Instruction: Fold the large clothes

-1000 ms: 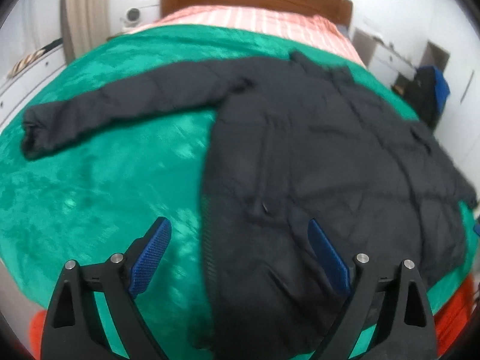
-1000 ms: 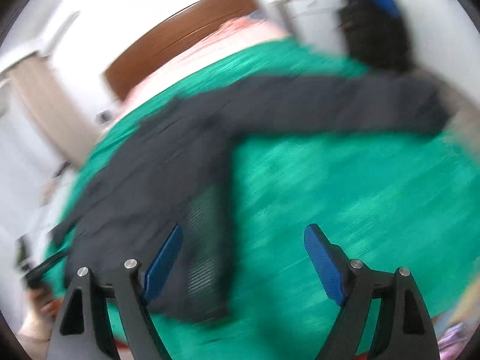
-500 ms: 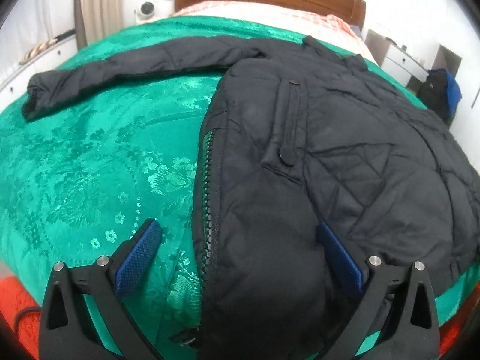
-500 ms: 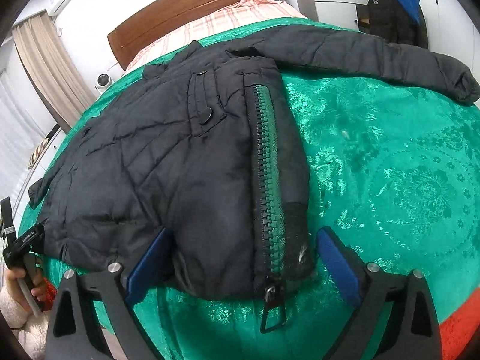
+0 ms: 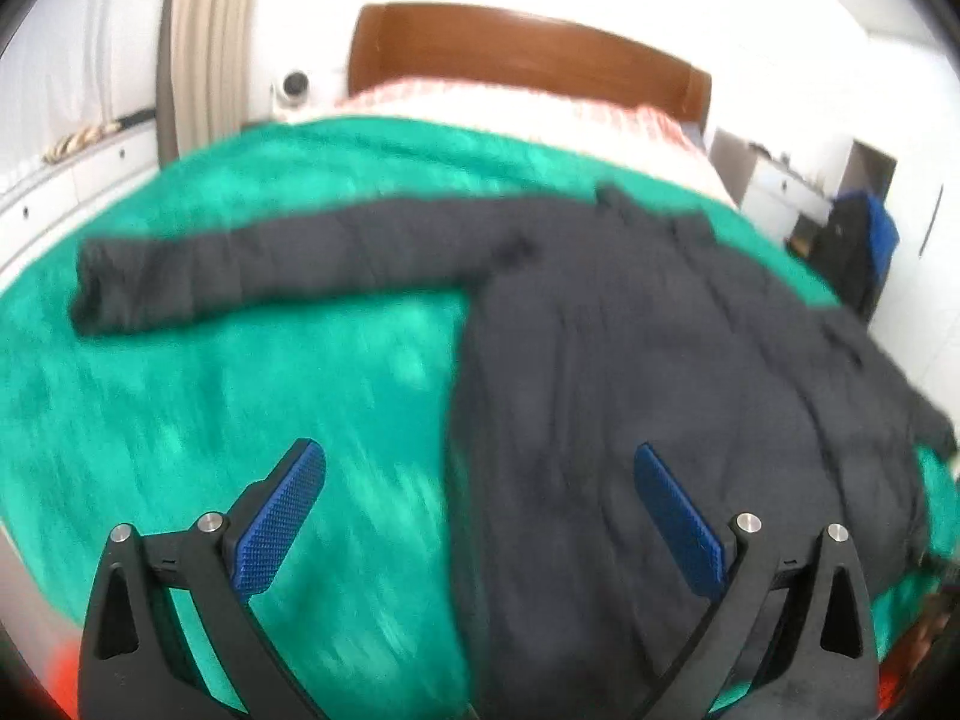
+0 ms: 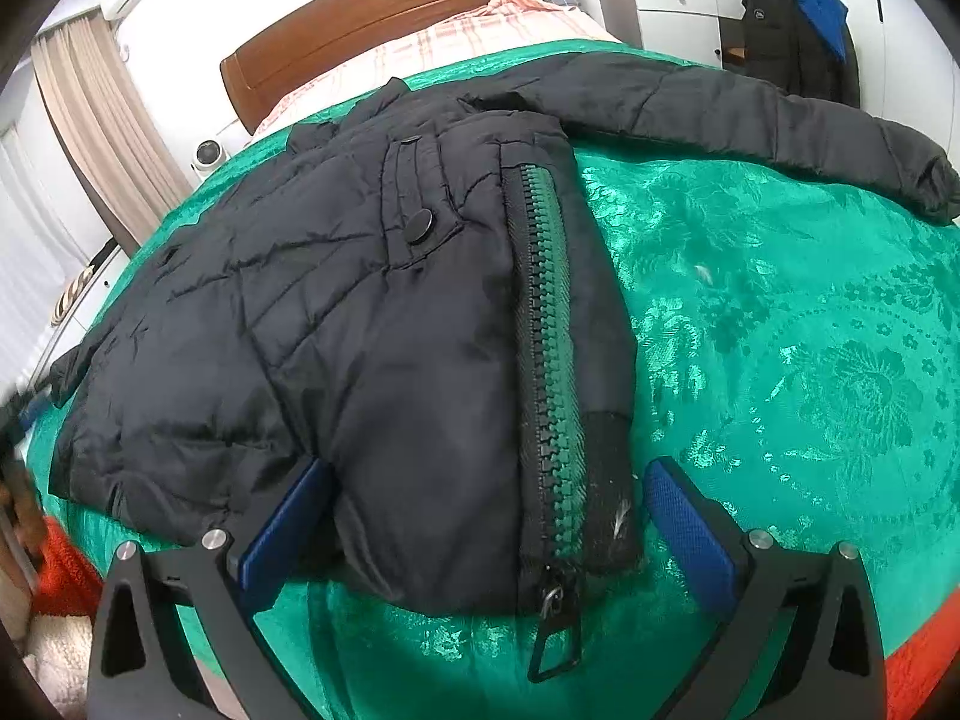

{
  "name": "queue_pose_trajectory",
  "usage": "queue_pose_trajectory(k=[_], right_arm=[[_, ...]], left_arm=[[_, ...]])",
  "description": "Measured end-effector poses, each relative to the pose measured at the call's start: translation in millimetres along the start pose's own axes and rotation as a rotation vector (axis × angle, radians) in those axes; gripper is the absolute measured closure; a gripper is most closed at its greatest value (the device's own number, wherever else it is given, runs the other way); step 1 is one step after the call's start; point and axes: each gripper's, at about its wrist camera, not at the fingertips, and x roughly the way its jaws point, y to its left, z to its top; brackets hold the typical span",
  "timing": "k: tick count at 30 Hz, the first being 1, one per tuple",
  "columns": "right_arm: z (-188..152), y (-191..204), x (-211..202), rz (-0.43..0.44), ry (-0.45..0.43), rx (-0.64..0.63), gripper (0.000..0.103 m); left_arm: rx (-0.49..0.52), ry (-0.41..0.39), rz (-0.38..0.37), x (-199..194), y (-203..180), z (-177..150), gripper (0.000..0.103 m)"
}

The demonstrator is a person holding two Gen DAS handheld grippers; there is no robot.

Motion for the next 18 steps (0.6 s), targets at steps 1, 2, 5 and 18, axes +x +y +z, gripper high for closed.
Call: queue_pose_trajectory(k=[1, 2, 5, 18], right_arm=[[-3, -2, -2, 0.001, 0.000, 0.002, 0.000], [-2, -2, -1, 0.003, 0.000, 0.005, 0.000], [-3, -4, -2, 0.005, -0.001, 0.011, 0.000], [-2, -6, -2, 0.009, -0.002, 0.011, 0.000]], left_arm=[[-0.011, 0.008, 0.007, 8, 7, 15, 0.000], [-0.028, 0.033, 0.006, 19, 16, 30, 0.000], [-0.104, 0.098, 0.033, 70, 46, 64, 0.000], [-0.046, 0.212, 0.195, 155, 65, 21, 0.000]])
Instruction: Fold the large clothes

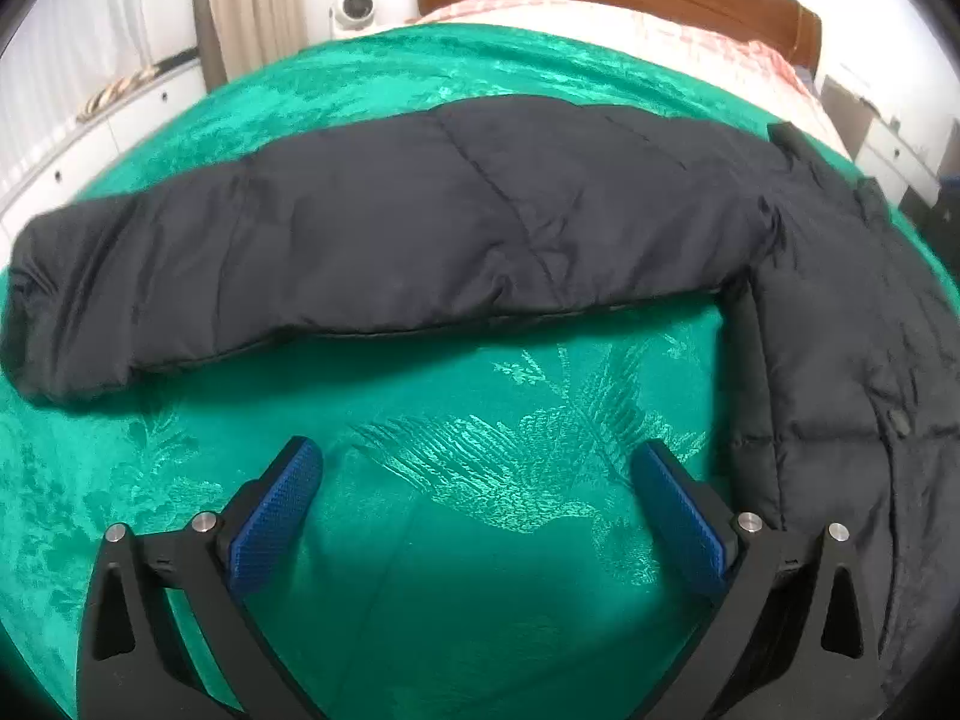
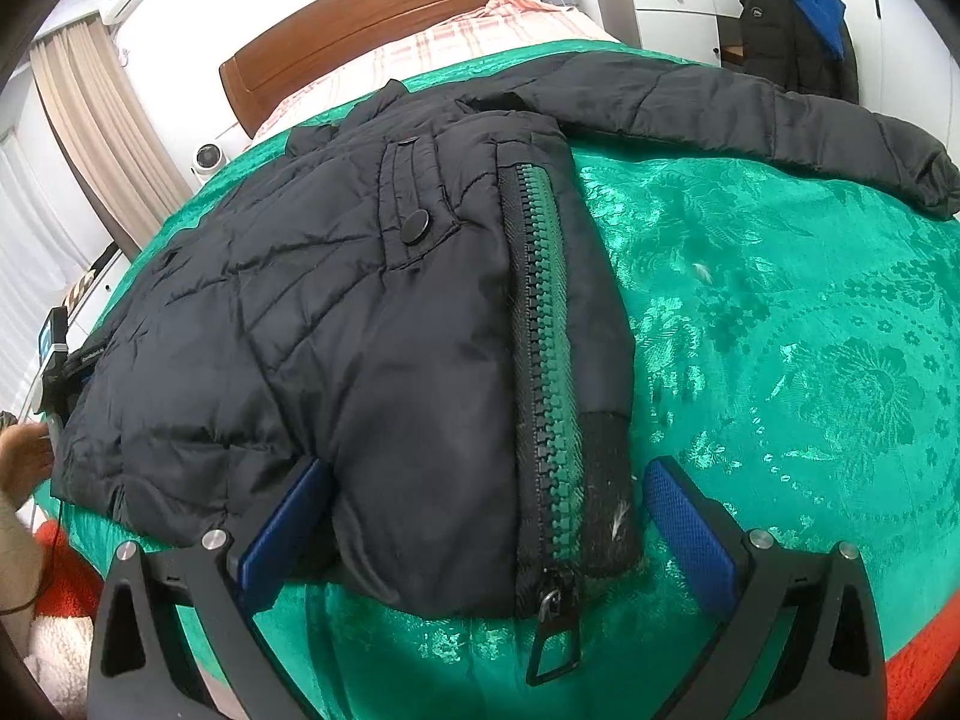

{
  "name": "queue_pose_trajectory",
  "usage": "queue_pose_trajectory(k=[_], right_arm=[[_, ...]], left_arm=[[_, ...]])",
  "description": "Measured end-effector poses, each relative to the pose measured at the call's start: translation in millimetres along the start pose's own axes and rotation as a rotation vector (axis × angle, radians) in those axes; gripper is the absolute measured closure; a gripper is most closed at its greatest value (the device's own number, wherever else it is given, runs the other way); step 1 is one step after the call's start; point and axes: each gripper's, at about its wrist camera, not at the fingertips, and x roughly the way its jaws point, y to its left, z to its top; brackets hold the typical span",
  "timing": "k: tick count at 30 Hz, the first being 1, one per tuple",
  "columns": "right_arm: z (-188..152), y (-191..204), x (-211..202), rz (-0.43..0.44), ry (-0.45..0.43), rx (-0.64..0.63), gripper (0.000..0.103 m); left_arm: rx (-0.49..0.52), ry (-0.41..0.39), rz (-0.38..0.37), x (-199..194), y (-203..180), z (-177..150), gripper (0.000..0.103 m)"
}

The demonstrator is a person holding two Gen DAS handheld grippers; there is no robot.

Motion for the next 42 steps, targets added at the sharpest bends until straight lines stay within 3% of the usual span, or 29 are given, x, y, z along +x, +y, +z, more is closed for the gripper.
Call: queue_pose_trajectory(k=[42], right_arm=[[-1.2, 2.1, 1.1, -0.020, -0.008, -0.010, 0.000]], left_arm=[[0.004, -0.001, 0.006, -3.0, -2.6, 0.2, 0.000]])
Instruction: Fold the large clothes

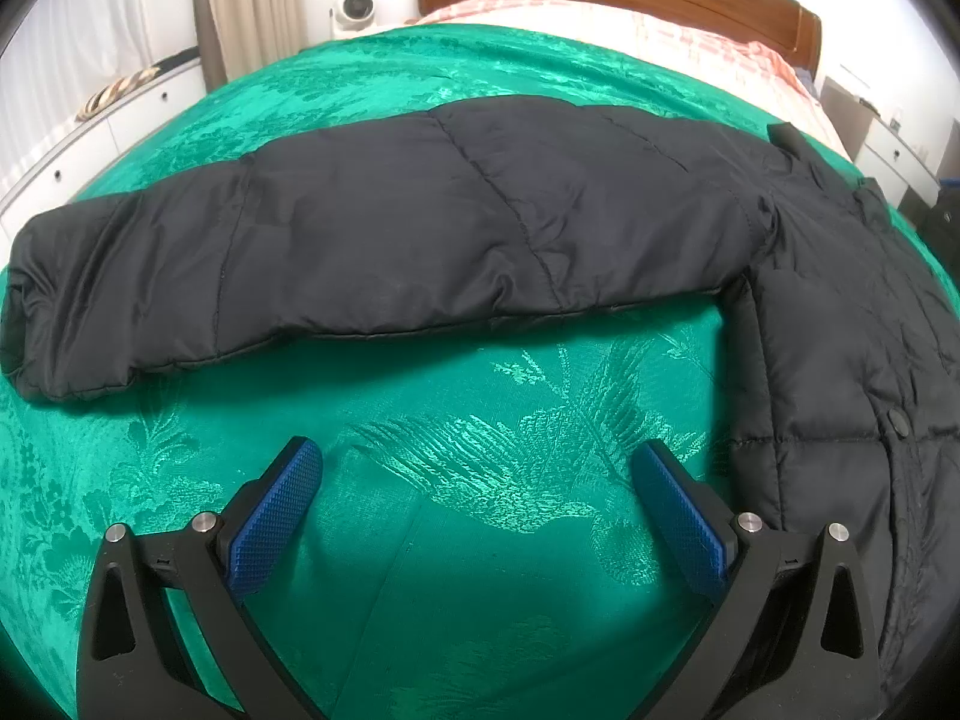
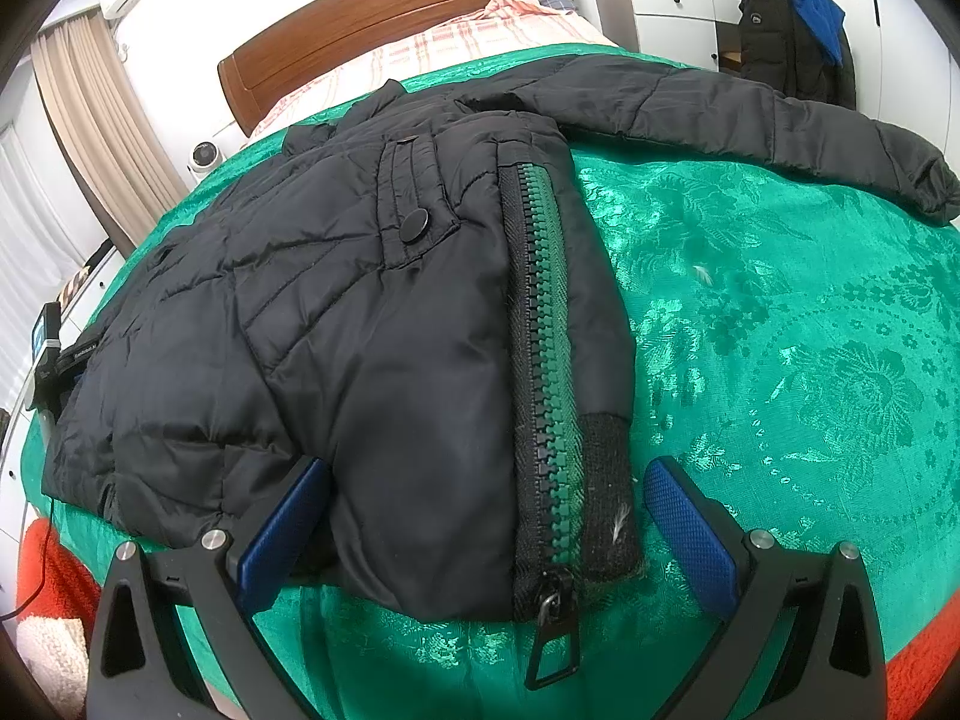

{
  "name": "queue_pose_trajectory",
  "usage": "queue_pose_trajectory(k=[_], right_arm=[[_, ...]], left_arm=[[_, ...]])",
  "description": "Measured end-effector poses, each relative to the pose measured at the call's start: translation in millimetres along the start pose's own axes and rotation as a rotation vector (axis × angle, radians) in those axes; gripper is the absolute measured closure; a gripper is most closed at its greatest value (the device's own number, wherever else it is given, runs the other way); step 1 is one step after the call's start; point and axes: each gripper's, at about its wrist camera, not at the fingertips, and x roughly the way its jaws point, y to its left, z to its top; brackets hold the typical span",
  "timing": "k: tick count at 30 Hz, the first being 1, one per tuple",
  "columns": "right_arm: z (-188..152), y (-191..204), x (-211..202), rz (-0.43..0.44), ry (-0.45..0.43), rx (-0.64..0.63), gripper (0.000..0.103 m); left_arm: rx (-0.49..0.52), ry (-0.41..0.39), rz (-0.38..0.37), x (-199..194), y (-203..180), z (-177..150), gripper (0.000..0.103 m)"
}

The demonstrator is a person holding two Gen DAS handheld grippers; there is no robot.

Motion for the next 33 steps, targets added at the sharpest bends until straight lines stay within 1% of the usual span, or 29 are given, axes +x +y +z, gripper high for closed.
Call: queue_pose_trajectory(k=[17, 19, 20, 21, 23, 25, 26, 27, 28, 30, 31, 32, 33], right_arm=[[1, 0, -1, 0.004, 0.002, 0.002, 0.000], [6, -5, -10, 0.031, -0.012, 0.034, 0.001], [10, -14, -21, 0.047, -0.051, 0.075, 0.001], [15, -24, -33, 0.053, -0.096, 0.110, 0.001], [32, -58, -59, 0.033, -0.203, 0.201, 0.001], [50, -96, -73, 0.021, -0.261, 0.279, 0.001], [63, -127, -78, 0.007, -0.280, 0.348, 0.001], [72, -151, -78, 0.004, -0.293, 0.406, 0.001], [81, -185, -74, 0.009, -0.293, 0.497, 0.001], [87, -238, -58, 0.004, -0.267, 0.683, 0.001], [87, -267, -46, 0.029, -0.253, 0.796, 0.004], [88, -285, -39, 0.044, -0.258, 0.859, 0.011], [91, -297, -35, 0.041, -0.274, 0.892, 0.014]], left_arm=[[0.000, 0.000, 0.000, 0, 0, 0, 0.000], [0.000, 0.000, 0.000, 0, 0, 0, 0.000], [0.000, 0.000, 0.000, 0, 0, 0, 0.000], [0.000, 0.000, 0.000, 0, 0, 0, 0.000], [0.000, 0.000, 0.000, 0, 0, 0, 0.000], [0.000, 0.000, 0.000, 0, 0, 0, 0.000], [0.000, 0.000, 0.000, 0, 0, 0, 0.000], [0.000, 0.000, 0.000, 0, 0, 0, 0.000], [0.000, 0.000, 0.000, 0, 0, 0, 0.000], [0.000, 0.000, 0.000, 0, 0, 0, 0.000], [0.000, 0.000, 0.000, 0, 0, 0, 0.000], [0.000, 0.000, 0.000, 0, 0, 0, 0.000], [0.000, -0.001, 0.000, 0, 0, -1, 0.000]])
